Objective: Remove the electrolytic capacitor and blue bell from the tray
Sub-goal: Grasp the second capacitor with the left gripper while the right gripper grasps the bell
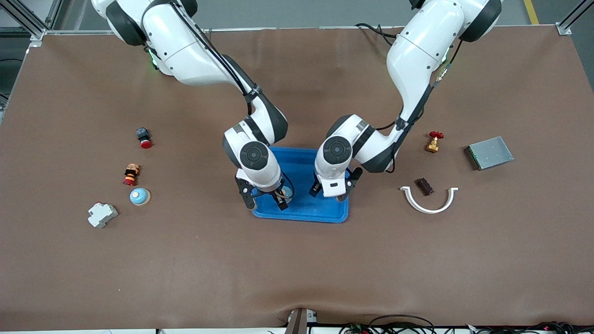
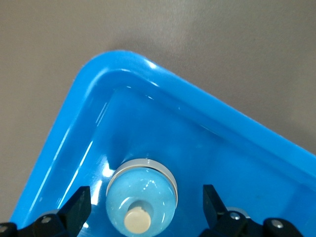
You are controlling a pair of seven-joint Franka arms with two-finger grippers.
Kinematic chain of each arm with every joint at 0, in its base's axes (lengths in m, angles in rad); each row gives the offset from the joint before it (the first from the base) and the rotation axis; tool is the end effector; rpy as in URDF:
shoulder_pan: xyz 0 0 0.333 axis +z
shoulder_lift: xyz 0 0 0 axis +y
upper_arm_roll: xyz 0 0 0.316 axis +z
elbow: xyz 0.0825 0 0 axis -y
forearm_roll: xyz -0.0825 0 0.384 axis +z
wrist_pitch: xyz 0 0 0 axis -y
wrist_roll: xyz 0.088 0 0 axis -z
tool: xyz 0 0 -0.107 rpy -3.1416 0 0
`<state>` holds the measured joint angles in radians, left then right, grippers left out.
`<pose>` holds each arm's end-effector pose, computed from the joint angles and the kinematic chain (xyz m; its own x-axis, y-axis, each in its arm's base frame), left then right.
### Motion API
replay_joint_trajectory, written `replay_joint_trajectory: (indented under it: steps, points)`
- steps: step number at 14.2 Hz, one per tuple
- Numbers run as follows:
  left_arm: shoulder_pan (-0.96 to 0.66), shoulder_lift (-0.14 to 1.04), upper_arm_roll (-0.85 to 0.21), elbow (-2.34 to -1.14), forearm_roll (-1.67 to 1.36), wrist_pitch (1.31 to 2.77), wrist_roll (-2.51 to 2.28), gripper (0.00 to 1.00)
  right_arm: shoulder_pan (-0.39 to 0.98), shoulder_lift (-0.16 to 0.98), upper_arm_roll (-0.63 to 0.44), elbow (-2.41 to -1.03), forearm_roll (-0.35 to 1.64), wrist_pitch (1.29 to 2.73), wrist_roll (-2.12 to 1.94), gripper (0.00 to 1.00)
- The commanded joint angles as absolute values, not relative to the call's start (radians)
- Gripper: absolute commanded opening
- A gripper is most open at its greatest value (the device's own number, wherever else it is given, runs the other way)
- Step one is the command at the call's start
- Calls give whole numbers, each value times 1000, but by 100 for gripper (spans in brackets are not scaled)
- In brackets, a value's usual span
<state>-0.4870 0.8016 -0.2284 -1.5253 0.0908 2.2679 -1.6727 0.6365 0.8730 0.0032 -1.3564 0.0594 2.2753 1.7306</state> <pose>0.5487 -0.4416 0.1890 0.5678 0.8181 -0.0918 0.8181 -0.5731 -0.0472 0.5949 0.4438 0.2002 0.4273 -0.9024 -0.0559 -0.9040 -0.4259 -0.0364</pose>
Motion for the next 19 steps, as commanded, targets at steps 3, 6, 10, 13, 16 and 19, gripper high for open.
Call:
replay_joint_trajectory:
  steps: [3,6,10,13,16,19]
  points:
    - [-494,795,-224,-1551,115,2278,-1697,100,670,926,-14,-1284,40,2266,1792,100]
    - [-494,795,-224,-1551,115,2278,-1697,100,676,939,-14,-1276,35,2266,1798,100]
    - [-494,796,-224,-1549,115,2278,-1695,73,678,939,-14,-1276,11,2266,1796,70]
    - [-494,796,-224,-1546,115,2278,-1690,51,678,939,-14,-1275,11,2269,1824,0]
    - [-499,796,-224,-1546,115,2278,-1692,16,673,933,-12,-1266,17,2261,1824,0]
    - [-491,793,-224,-1539,112,2275,-1698,0,660,908,-5,-1231,25,2189,1806,0]
